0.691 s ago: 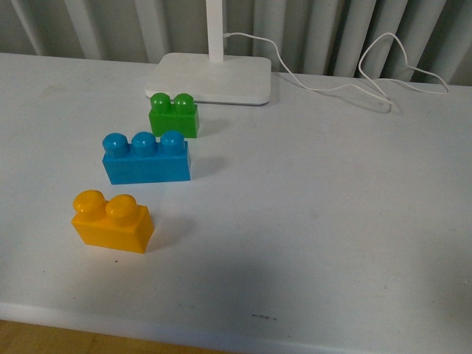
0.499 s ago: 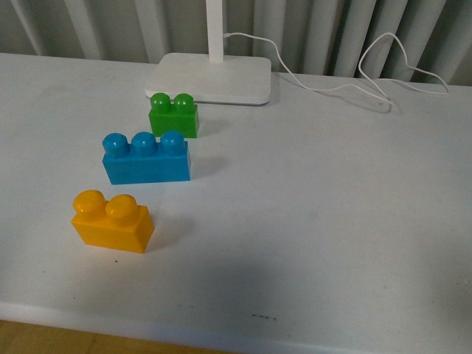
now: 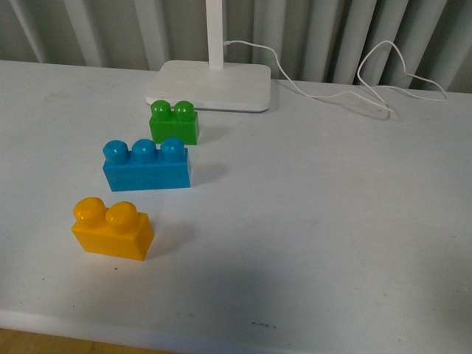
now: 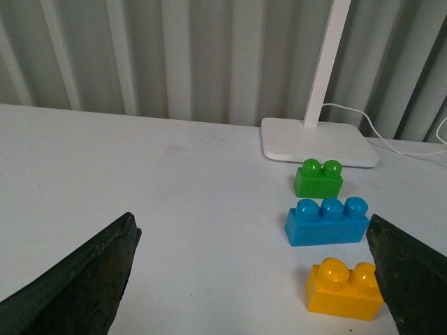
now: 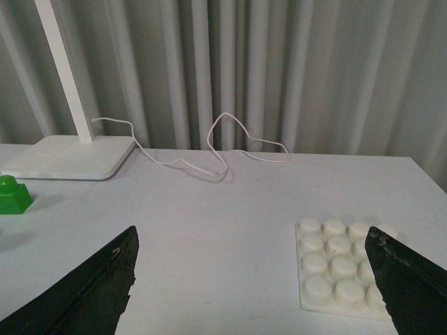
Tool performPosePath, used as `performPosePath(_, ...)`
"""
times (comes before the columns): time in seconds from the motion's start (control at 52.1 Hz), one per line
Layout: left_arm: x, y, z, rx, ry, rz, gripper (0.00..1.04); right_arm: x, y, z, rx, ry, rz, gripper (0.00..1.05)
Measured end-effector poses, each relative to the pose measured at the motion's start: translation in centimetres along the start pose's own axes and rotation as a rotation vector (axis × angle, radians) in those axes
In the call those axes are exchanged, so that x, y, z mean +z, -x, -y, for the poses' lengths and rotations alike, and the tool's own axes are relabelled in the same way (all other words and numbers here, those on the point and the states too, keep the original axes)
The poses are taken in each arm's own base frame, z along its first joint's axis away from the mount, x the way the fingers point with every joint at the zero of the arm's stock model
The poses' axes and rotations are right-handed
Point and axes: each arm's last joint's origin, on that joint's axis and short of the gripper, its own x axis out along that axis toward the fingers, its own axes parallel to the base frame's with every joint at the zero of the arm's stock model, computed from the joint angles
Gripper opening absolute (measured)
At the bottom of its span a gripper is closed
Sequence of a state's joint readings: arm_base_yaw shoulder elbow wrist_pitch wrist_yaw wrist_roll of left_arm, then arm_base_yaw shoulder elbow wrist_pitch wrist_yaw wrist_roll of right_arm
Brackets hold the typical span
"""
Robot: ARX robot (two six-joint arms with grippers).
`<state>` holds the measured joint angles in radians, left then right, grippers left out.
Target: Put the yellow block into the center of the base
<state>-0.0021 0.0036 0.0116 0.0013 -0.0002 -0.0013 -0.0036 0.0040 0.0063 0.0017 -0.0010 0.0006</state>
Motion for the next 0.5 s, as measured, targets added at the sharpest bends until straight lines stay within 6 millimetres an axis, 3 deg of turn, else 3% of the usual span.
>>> performPosePath(0.499,0.00,0.00,0.00,0.000,0.000,0.000,0.98,0.00,0.00,0.00,0.000,0.000,0.000,0.95)
